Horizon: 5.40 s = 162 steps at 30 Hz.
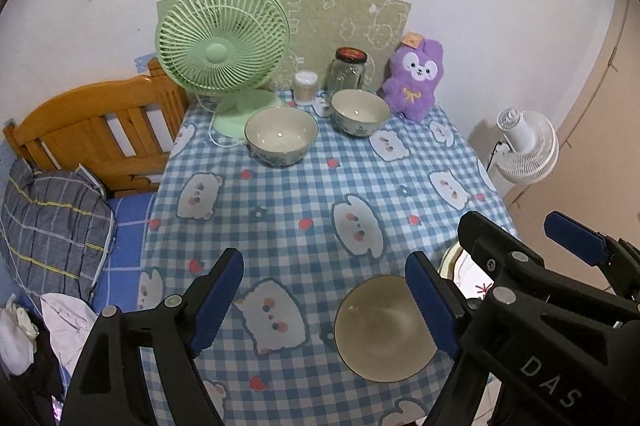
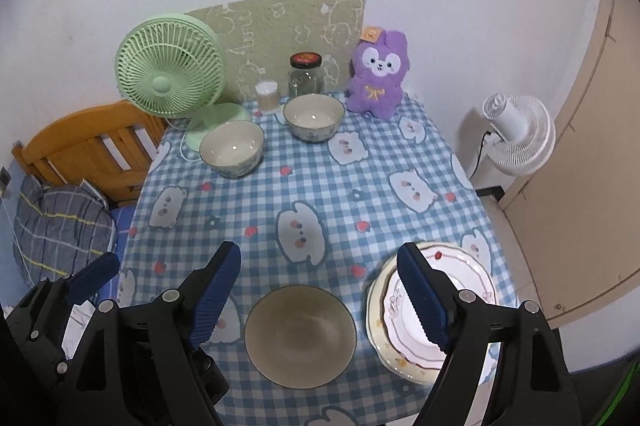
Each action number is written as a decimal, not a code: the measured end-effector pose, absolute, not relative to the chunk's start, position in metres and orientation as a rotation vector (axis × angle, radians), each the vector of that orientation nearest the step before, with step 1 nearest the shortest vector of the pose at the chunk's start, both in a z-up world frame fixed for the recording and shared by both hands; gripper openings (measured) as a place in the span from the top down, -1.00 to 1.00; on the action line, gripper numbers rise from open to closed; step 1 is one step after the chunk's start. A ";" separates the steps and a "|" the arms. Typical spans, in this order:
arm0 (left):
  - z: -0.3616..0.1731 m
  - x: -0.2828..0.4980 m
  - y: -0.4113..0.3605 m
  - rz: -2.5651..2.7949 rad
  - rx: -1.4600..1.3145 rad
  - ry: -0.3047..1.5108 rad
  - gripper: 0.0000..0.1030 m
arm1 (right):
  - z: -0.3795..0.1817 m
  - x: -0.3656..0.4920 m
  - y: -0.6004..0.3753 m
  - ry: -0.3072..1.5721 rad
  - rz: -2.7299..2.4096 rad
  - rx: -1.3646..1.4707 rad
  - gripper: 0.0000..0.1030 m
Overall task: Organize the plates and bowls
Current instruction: 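Move both grippers back toward the bowl beside the fan base, then close both grippers on the rim of the bowl beside the fan, then lift the bowl with both grippers and carry it toward the large bowl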
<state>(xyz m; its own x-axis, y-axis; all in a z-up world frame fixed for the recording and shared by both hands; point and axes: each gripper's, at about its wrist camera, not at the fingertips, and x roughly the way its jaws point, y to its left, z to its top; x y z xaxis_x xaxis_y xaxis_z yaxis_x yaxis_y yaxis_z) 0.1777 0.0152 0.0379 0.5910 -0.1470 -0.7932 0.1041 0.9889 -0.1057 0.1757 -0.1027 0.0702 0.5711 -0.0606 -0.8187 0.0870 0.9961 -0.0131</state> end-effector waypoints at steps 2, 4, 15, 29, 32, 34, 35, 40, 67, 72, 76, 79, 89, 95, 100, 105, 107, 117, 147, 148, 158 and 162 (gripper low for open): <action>0.042 0.181 0.018 -0.143 -0.046 0.909 -0.67 | 0.074 0.177 -0.098 0.946 -0.069 0.031 -0.61; 0.046 0.185 0.019 -0.124 -0.033 0.893 -0.68 | 0.077 0.183 -0.095 0.940 -0.062 0.016 -0.66; 0.061 0.203 0.027 -0.066 -0.051 0.837 -0.85 | 0.091 0.210 -0.088 0.877 -0.005 -0.004 -0.90; 0.056 0.249 0.009 0.012 -0.081 0.839 -0.85 | 0.085 0.271 -0.104 0.894 0.109 -0.058 -0.90; 0.051 0.262 0.005 0.039 -0.098 0.846 -0.85 | 0.079 0.287 -0.108 0.901 0.141 -0.081 -0.90; 0.048 0.270 0.002 0.059 -0.104 0.846 -0.85 | 0.076 0.296 -0.111 0.900 0.159 -0.085 -0.90; 0.047 0.275 0.001 0.070 -0.106 0.845 -0.85 | 0.074 0.301 -0.112 0.900 0.169 -0.086 -0.90; 0.043 0.293 -0.004 0.106 -0.124 0.841 -0.85 | 0.067 0.327 -0.116 0.897 0.207 -0.105 -0.90; -0.028 0.378 0.021 0.232 -0.124 0.920 -0.52 | -0.024 0.428 -0.091 0.958 0.320 -0.121 -0.52; -0.045 0.391 0.025 0.228 -0.124 0.930 -0.39 | -0.047 0.442 -0.087 0.988 0.324 -0.110 -0.44; -0.059 0.399 0.028 0.216 -0.139 0.942 -0.38 | -0.063 0.453 -0.082 1.001 0.324 -0.118 -0.35; -0.070 0.407 0.031 0.229 -0.133 0.951 -0.33 | -0.074 0.460 -0.078 1.016 0.327 -0.124 -0.31; -0.098 0.433 0.041 0.251 -0.133 0.986 -0.11 | -0.111 0.489 -0.079 1.044 0.305 -0.097 -0.14; -0.114 0.446 0.048 0.264 -0.144 1.006 -0.06 | -0.129 0.502 -0.076 1.058 0.309 -0.103 -0.05; -0.125 0.452 0.054 0.286 -0.141 1.021 0.07 | -0.144 0.510 -0.072 1.083 0.329 -0.096 0.11; -0.132 0.458 0.058 0.271 -0.143 1.033 0.16 | -0.152 0.513 -0.066 1.080 0.334 -0.106 0.34; -0.137 0.461 0.062 0.271 -0.166 1.049 0.18 | -0.154 0.513 -0.064 1.084 0.342 -0.104 0.41; -0.147 0.466 0.073 0.269 -0.219 1.072 0.50 | -0.158 0.515 -0.057 1.071 0.352 -0.086 0.61; -0.135 0.437 0.050 0.215 -0.212 1.123 0.79 | -0.145 0.477 -0.082 1.123 0.353 -0.059 0.71; -0.134 0.434 0.049 0.213 -0.210 1.123 0.79 | -0.145 0.475 -0.083 1.124 0.352 -0.058 0.71; -0.124 0.402 0.032 0.190 -0.195 1.120 0.79 | -0.131 0.441 -0.102 1.126 0.328 -0.053 0.71; -0.121 0.390 0.024 0.173 -0.194 1.119 0.79 | -0.125 0.427 -0.110 1.128 0.308 -0.049 0.71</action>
